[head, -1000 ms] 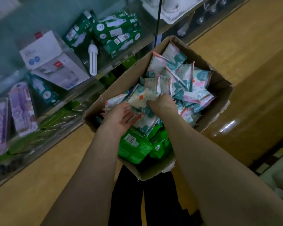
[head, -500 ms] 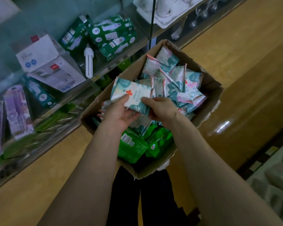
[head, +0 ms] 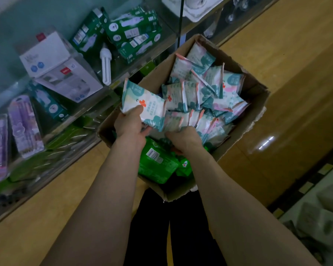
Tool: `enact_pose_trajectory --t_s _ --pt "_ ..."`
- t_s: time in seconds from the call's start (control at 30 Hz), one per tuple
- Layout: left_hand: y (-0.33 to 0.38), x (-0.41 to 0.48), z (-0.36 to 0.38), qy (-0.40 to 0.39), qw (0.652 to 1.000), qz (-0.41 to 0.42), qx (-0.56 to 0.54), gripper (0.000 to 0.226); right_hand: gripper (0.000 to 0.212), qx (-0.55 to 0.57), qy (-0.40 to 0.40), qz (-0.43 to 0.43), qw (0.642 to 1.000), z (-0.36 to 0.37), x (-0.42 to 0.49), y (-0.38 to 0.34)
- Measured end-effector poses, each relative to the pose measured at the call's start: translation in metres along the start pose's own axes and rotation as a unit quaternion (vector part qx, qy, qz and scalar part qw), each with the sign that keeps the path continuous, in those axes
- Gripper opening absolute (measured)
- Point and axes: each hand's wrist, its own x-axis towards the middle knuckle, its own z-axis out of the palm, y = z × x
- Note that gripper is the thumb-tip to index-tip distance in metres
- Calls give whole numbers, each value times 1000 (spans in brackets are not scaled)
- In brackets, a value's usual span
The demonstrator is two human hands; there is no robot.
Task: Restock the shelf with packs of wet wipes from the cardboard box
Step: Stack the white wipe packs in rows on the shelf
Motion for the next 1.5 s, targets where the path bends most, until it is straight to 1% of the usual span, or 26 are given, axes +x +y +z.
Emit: enact_pose_trajectory --t_s 0.1,0.17,0.27,0.37,0.47,0.5,0.57,0.67,0.77,0.83,0.93,1.07,1.23,1.33,1.5 --pt "1 2 -6 7 1000 9 -7 33 23 81 15 -2 997 5 7 -7" --pt "2 2 -9 13 1000 14 -12 38 15 127 45 -15 991 2 9 -7" --pt "6 -4 -8 15 999 21 -19 40 12 245 90 -21 965 -12 0 -9" --pt "8 -19 2 3 1000 26 -15 38 26 369 96 -26 924 -34 -23 -14" --pt "11 -43 19 -44 999 27 -3 36 48 468 97 -44 878 -57 -56 -13" --pt "11 -53 26 -64 998 27 5 36 47 485 112 -57 865 -65 -68 -12" --pt "11 -76 40 -97 995 31 19 36 34 510 156 -79 842 -80 -90 -8" --pt "6 -116 62 -162 986 30 31 38 19 573 202 -105 788 -104 -131 0" --pt "-5 -162 81 -221 973 28 60 34 12 619 230 -124 741 -126 -173 13" --pt "-16 -192 93 -260 962 27 76 35 12 644 245 -139 711 -142 -196 28" --pt "-38 -237 108 -315 943 26 102 36 10 665 273 -153 678 -167 -232 55" --pt "-79 -304 125 -383 913 12 142 29 12 683 326 -165 633 -202 -277 101" --pt "-148 -389 140 -460 867 -7 193 35 7 689 392 -172 585 -247 -332 174" --pt "-196 -443 143 -503 835 -27 223 37 12 692 433 -181 548 -273 -367 227" --pt "-277 -522 141 -566 778 -75 264 41 10 697 495 -198 479 -300 -423 314"
